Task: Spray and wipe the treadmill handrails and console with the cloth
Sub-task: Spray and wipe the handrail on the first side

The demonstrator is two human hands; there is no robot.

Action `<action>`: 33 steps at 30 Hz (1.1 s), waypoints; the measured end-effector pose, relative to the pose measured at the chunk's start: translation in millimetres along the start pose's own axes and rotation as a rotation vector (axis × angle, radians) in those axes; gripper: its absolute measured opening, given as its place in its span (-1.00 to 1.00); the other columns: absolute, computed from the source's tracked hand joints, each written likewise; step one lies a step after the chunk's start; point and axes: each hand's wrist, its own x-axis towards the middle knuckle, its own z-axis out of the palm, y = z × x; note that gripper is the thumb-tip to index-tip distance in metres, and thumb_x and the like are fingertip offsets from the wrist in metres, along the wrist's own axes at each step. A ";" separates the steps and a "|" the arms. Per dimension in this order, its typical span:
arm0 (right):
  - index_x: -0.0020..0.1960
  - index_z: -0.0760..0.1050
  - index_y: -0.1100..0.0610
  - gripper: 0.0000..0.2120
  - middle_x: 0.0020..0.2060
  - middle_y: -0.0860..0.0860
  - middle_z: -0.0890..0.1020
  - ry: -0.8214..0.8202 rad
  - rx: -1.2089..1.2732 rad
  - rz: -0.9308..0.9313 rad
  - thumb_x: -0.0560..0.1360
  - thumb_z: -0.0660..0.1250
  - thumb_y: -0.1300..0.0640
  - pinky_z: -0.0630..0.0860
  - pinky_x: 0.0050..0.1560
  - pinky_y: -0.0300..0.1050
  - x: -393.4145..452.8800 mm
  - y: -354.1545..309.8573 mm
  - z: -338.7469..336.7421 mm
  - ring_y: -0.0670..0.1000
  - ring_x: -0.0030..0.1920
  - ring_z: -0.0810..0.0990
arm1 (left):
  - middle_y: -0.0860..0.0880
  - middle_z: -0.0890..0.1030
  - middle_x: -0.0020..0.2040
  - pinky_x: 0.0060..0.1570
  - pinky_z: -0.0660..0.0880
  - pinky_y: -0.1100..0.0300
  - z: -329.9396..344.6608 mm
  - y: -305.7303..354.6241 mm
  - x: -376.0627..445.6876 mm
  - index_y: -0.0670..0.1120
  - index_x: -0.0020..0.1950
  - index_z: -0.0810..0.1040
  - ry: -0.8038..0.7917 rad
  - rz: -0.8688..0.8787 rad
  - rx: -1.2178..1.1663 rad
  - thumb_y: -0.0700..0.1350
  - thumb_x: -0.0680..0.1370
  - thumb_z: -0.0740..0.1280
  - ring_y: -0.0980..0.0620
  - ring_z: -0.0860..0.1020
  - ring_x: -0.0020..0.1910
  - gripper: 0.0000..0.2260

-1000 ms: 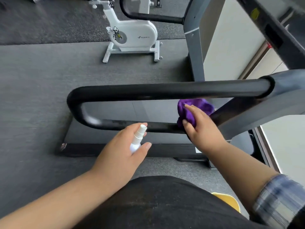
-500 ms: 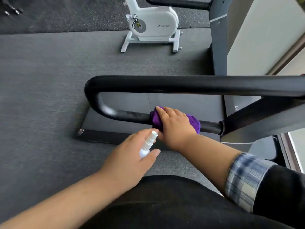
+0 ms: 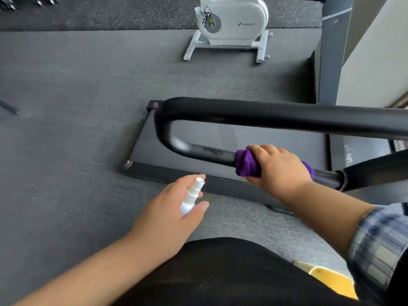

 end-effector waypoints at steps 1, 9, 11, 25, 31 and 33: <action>0.45 0.25 -0.07 -0.24 0.22 -0.03 0.56 0.010 0.002 -0.017 0.39 0.29 -0.42 0.57 -0.01 0.05 5.0 -9.7 0.4 0.14 0.09 0.60 | 0.42 0.46 0.16 0.02 0.26 0.61 -2.9 -3.0 -0.6 0.57 0.21 0.26 0.000 -0.003 0.004 0.19 0.50 0.27 0.42 0.43 0.18 -0.63; 0.53 0.17 0.05 -0.22 0.26 0.05 0.50 0.061 0.016 -0.118 0.49 0.25 -0.37 0.54 -0.01 0.07 71.6 -123.7 4.3 0.17 0.13 0.56 | 0.41 0.47 0.14 0.03 0.24 0.61 -22.4 -26.6 -6.1 0.58 0.23 0.24 -0.004 -0.028 0.077 0.25 0.48 0.24 0.42 0.42 0.17 -0.62; 0.52 0.20 0.03 -0.25 0.27 0.03 0.51 0.064 0.087 -0.106 0.49 0.24 -0.37 0.54 0.05 0.08 78.4 -132.5 3.3 0.16 0.17 0.55 | 0.44 0.44 0.17 0.03 0.25 0.61 -25.5 -31.9 -6.5 0.64 0.20 0.19 0.003 -0.029 0.086 0.28 0.45 0.21 0.44 0.42 0.17 -0.61; 0.34 0.31 -0.01 -0.43 0.17 -0.05 0.55 0.280 1.004 0.108 0.45 0.43 -0.20 0.33 0.13 -0.30 80.1 -186.5 -3.4 -0.07 0.17 0.50 | 0.41 0.49 0.09 0.05 0.24 0.62 -36.7 -47.8 -19.6 0.65 0.21 0.18 0.040 -0.049 0.101 0.27 0.47 0.23 0.45 0.41 0.16 -0.59; 0.35 0.36 0.15 -0.55 0.11 0.05 0.51 0.257 0.668 0.079 0.52 0.38 0.06 0.41 0.17 -0.08 82.2 -184.4 -5.2 0.08 0.13 0.51 | 0.34 0.53 0.08 0.02 0.28 0.59 -34.5 -52.7 -22.0 0.66 0.18 0.17 0.045 -0.054 0.092 0.24 0.47 0.26 0.41 0.43 0.16 -0.58; 0.46 0.22 0.15 -0.45 0.14 0.04 0.46 0.154 0.355 0.014 0.53 0.31 0.13 0.44 0.14 -0.01 80.3 -176.2 -5.2 0.10 0.14 0.50 | 0.36 0.52 0.09 0.02 0.29 0.57 -33.1 -49.8 -17.9 0.65 0.20 0.18 0.042 -0.037 0.080 0.29 0.46 0.23 0.41 0.43 0.16 -0.61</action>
